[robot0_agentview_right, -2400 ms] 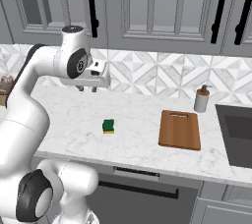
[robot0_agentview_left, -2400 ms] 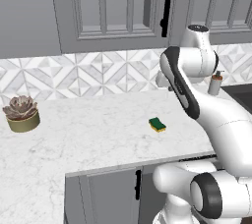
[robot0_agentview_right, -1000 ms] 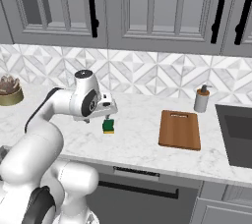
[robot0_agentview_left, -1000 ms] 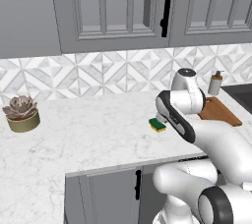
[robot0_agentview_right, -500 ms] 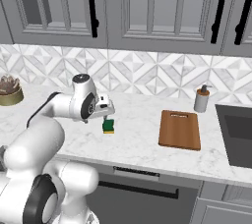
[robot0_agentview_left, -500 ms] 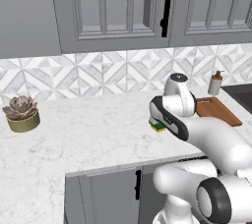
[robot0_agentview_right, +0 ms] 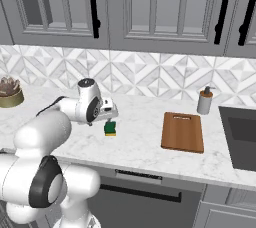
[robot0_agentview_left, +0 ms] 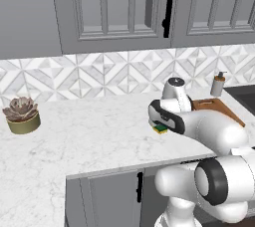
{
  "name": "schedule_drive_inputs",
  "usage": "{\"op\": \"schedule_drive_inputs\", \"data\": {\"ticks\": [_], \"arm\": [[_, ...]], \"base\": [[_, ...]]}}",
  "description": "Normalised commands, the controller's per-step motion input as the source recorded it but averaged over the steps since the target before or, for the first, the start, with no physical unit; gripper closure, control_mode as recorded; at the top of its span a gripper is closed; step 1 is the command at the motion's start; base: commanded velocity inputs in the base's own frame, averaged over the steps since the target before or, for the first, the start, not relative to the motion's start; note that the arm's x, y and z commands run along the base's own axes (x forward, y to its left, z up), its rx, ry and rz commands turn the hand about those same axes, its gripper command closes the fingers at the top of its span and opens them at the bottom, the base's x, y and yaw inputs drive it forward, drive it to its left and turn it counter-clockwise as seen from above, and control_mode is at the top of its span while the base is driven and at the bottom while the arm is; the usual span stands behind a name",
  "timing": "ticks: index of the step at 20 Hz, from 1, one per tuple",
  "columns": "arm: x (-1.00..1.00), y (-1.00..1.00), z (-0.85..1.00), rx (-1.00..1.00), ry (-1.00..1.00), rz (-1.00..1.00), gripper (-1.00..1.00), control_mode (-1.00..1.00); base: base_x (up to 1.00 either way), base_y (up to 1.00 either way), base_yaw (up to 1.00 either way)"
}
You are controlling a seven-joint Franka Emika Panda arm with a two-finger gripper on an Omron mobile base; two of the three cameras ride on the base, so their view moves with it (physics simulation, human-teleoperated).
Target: Pick up the sponge from the counter and clean the cutting board by briefly scrubbing or pressing down on the cutting board. Once finished, release the sponge.
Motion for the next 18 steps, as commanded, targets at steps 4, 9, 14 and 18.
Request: {"op": "schedule_drive_inputs", "data": {"ticks": [4,9,14,18], "arm": [[0.26,0.0,-0.19,0.0,0.0,0.0,-1.0,-1.0],[0.26,0.0,-0.2,0.0,0.0,0.0,-1.0,-1.0],[0.32,0.0,-0.18,0.0,0.0,0.0,-1.0,-1.0],[0.34,0.0,-0.18,0.0,0.0,0.0,-1.0,-1.0]], "base": [[0.0,0.0,0.0],[0.0,0.0,0.0],[0.0,0.0,0.0],[0.0,0.0,0.0]]}}
